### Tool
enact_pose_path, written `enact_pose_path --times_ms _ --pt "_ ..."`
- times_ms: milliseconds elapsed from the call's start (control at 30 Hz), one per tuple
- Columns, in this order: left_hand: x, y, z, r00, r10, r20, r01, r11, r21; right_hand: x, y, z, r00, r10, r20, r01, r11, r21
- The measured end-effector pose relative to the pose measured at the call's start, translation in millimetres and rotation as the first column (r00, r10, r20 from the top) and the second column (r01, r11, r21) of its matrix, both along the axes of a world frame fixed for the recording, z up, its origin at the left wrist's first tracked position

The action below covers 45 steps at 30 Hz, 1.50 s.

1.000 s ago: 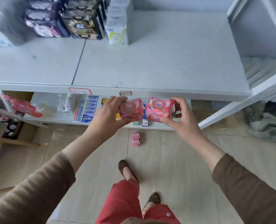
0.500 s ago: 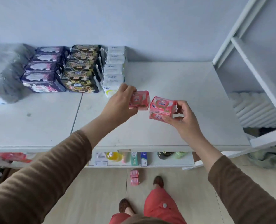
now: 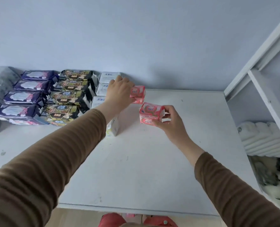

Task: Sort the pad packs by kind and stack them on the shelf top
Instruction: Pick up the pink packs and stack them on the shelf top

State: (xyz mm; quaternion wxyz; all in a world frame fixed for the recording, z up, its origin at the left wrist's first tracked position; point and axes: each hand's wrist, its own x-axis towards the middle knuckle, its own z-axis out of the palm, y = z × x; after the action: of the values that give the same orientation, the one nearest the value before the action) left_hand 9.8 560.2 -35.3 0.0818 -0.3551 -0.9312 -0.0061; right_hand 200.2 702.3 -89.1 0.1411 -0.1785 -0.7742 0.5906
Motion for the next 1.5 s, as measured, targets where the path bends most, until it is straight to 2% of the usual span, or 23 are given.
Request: enact_pose_path --times_ms 300,600,800,1033,1133,1300,1367,1500 --pt "-66.2 39.4 -13.1 0.999 0.036 -0.014 -0.037 0.995 -0.089 -75.9 19.1 -16.8 0.999 0.022 0.033 -0.022 1.0 0.016" --pt "-91.3 31.9 -26.3 1.0 0.01 -0.024 -0.013 0.988 -0.156 -113.5 25.5 -39.1 0.991 0.084 0.107 -0.094 0.991 0.092" --pt "-89.5 22.5 -13.9 0.999 0.019 0.034 -0.018 0.999 -0.028 -137.5 17.6 -49.5 0.991 0.094 0.097 -0.105 0.987 0.124" --pt "-62.7 -13.0 -0.9 0.994 0.073 0.079 -0.083 0.988 0.129 -149.3 10.2 -46.1 0.993 -0.033 0.111 0.016 0.989 0.144" --pt "-49.4 -28.0 3.1 0.993 0.077 0.09 -0.089 0.986 0.139 -148.6 5.2 -40.9 0.984 -0.065 0.165 0.021 0.967 0.256" --pt "-23.3 -56.5 15.4 0.993 0.061 0.098 -0.076 0.983 0.164 -140.4 -9.0 -13.6 0.939 -0.021 0.343 -0.125 0.909 0.397" --pt "-11.1 -72.6 20.5 0.995 0.045 0.092 -0.06 0.983 0.171 -128.2 -17.8 -1.8 0.915 -0.076 0.396 -0.101 0.908 0.406" --pt "21.4 -112.1 26.2 0.996 -0.004 0.086 -0.014 0.979 0.203 -83.0 -56.6 19.0 0.903 -0.201 0.379 -0.004 0.879 0.476"
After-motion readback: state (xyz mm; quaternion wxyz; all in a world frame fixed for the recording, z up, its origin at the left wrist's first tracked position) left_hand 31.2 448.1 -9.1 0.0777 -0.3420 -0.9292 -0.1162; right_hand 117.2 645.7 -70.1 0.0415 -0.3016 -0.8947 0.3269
